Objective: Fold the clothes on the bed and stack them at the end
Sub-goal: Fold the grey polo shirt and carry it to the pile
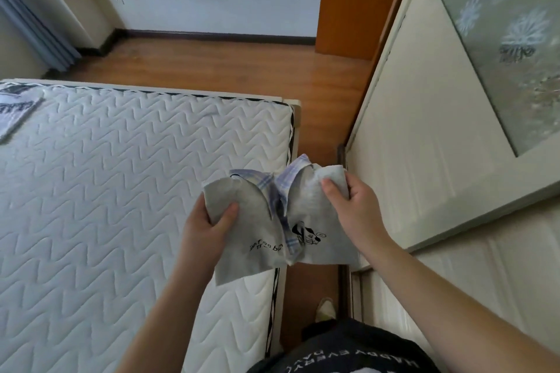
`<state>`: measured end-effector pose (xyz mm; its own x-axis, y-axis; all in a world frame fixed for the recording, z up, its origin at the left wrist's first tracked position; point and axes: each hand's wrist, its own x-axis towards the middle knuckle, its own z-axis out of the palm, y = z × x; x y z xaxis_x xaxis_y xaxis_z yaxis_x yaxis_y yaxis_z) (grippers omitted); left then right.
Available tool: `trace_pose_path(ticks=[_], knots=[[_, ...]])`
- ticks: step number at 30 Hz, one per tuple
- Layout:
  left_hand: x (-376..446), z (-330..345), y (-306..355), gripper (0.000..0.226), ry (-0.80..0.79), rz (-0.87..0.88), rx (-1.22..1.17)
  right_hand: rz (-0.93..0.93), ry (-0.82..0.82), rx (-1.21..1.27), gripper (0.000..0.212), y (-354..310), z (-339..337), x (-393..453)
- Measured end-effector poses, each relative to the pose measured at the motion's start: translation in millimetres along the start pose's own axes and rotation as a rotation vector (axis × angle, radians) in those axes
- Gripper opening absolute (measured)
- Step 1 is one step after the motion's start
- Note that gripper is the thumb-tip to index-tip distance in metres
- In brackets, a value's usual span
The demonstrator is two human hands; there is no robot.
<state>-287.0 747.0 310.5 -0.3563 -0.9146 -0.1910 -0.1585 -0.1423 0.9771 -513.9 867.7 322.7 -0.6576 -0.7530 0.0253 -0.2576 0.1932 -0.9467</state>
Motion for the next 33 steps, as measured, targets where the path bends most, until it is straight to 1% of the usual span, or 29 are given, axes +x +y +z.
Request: trace_pose_path(ticks=[1, 4, 6, 10, 12, 17, 21, 27, 29, 33], knots=[[6, 4, 2, 0.026, 0.011, -0.008, -0.007, 0.006, -0.002, 0.001, 0.007, 2, 3, 11], [24, 10, 4, 0.027, 0.063, -0.029, -0.017, 0.029, -0.031, 0.026, 0.021, 7, 13, 39], [34, 10, 5, 0.031, 0.1, -0.034, -0.008, 0.028, -0.038, 0.037, 0.024, 8, 18, 54], [54, 8, 2, 0.03, 0.145, -0.055, -0.014, 0.039, -0.019, 0.03, 0.018, 12, 30, 85], [69, 6, 2, 0.031, 0.147, -0.072, -0.005, 0.034, -0.041, 0.012, 0.017, 12, 40, 101], [110, -4, 8, 0.038, 0.125, -0.074, 0.045, 0.011, -0.107, -0.006, 0.025, 8, 60, 143], [140, -11, 15, 0.03, 0.116, -0.049, 0.059, 0.047, -0.155, 0.022, 0.02, 8, 62, 175], [183, -8, 25, 0.025, 0.123, -0.051, 0.065, 0.041, -0.142, -0.017, 0.015, 8, 62, 217], [199, -2, 26, 0.025, 0.127, -0.041, 0.078, 0.053, -0.147, -0.028, 0.016, 8, 65, 235], [233, 14, 30, 0.025, 0.131, -0.073, 0.075, 0.008, -0.151, -0.057, 0.02, 11, 71, 277]])
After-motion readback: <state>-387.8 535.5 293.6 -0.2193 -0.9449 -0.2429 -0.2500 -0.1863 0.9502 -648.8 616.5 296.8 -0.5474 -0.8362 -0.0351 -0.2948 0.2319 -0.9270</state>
